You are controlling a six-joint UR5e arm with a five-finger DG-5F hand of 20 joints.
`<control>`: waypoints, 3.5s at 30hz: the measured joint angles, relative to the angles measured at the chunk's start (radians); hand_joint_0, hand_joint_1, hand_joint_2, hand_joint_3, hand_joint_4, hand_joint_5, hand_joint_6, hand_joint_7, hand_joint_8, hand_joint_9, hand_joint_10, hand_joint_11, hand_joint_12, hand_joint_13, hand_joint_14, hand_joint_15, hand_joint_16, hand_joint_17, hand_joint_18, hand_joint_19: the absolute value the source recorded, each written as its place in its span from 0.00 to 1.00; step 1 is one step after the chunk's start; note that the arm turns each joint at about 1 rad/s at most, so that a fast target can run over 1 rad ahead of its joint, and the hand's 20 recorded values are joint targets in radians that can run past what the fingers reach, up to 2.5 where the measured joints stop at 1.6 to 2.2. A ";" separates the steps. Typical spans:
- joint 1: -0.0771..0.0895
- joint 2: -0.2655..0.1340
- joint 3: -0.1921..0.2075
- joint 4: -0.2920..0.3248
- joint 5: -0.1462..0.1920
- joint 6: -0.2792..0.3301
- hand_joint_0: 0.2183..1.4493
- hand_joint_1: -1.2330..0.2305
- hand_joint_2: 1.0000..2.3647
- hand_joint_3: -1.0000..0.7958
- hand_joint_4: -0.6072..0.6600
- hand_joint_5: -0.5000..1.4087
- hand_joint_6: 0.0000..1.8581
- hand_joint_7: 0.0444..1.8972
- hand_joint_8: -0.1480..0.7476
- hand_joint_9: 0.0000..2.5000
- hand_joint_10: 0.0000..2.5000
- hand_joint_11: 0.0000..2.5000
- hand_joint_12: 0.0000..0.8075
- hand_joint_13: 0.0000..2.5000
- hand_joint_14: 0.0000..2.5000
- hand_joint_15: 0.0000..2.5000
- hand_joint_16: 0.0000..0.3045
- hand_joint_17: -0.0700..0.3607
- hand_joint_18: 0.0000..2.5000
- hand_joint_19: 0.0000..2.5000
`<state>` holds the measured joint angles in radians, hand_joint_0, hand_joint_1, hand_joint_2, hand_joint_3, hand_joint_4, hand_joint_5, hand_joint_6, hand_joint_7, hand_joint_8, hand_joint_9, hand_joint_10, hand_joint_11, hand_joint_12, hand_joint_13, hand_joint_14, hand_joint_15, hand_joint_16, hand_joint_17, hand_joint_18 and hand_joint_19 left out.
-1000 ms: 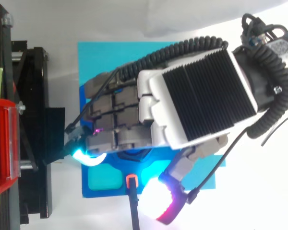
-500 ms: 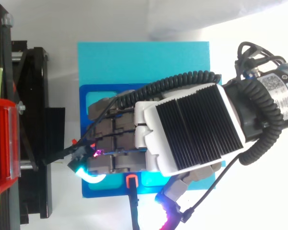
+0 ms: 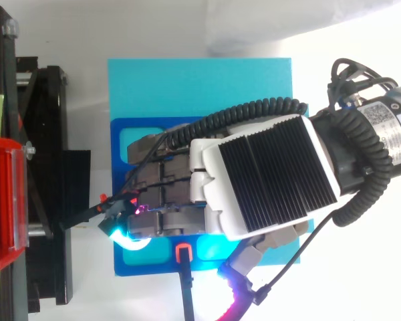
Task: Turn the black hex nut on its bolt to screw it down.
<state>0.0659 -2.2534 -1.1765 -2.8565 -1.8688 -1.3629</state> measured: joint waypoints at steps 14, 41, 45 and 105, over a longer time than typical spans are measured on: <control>-0.022 0.000 0.000 -0.014 -0.031 -0.019 0.19 0.55 0.00 0.28 0.71 0.16 0.46 0.31 0.56 0.29 0.00 0.22 0.45 0.30 0.00 0.10 0.15 0.40 0.25 0.11; -0.105 0.000 0.000 -0.023 -0.147 -0.037 0.19 0.54 0.00 0.28 0.71 0.16 0.46 0.31 0.56 0.30 0.00 0.22 0.43 0.30 0.00 0.09 0.15 0.40 0.25 0.12; -0.109 0.000 0.000 -0.019 -0.151 -0.038 0.19 0.54 0.00 0.28 0.71 0.16 0.45 0.31 0.56 0.30 0.00 0.22 0.43 0.30 0.00 0.08 0.15 0.40 0.26 0.12; -0.005 -0.001 0.010 -0.028 -0.044 0.001 0.19 0.57 0.00 0.28 0.71 0.15 0.41 0.34 0.55 0.28 0.00 0.22 0.45 0.29 0.00 0.10 0.15 0.40 0.24 0.12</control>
<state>0.0605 -2.2549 -1.1666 -2.8849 -1.9129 -1.3619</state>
